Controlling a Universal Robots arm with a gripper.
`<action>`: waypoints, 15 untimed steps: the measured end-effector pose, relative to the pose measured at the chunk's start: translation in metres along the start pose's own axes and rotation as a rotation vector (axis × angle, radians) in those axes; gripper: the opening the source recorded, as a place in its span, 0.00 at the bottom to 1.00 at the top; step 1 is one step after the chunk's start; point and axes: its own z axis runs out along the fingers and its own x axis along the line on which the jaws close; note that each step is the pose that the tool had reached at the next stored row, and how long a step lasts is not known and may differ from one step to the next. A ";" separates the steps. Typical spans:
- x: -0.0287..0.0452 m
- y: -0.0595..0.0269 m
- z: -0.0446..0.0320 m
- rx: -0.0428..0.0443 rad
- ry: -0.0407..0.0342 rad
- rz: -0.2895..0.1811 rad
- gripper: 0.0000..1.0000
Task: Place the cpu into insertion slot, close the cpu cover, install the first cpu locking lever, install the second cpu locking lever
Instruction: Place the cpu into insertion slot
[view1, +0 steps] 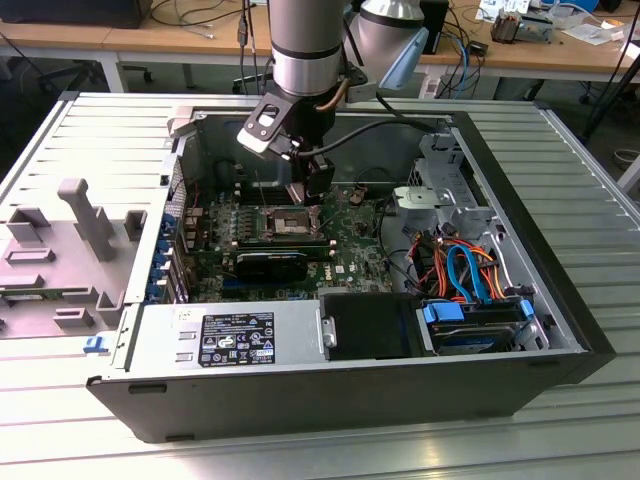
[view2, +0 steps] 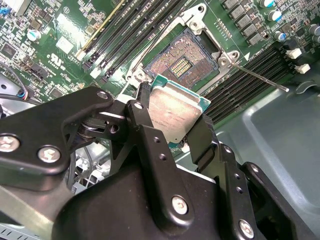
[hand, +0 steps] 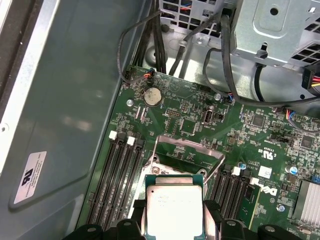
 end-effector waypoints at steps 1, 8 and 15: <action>0.0000 0.0000 0.0000 0.0000 0.0001 0.001 0.54; 0.0000 0.0000 0.0000 -0.0001 -0.0002 0.006 0.54; 0.0000 0.0000 0.0000 -0.0001 -0.0003 0.010 0.54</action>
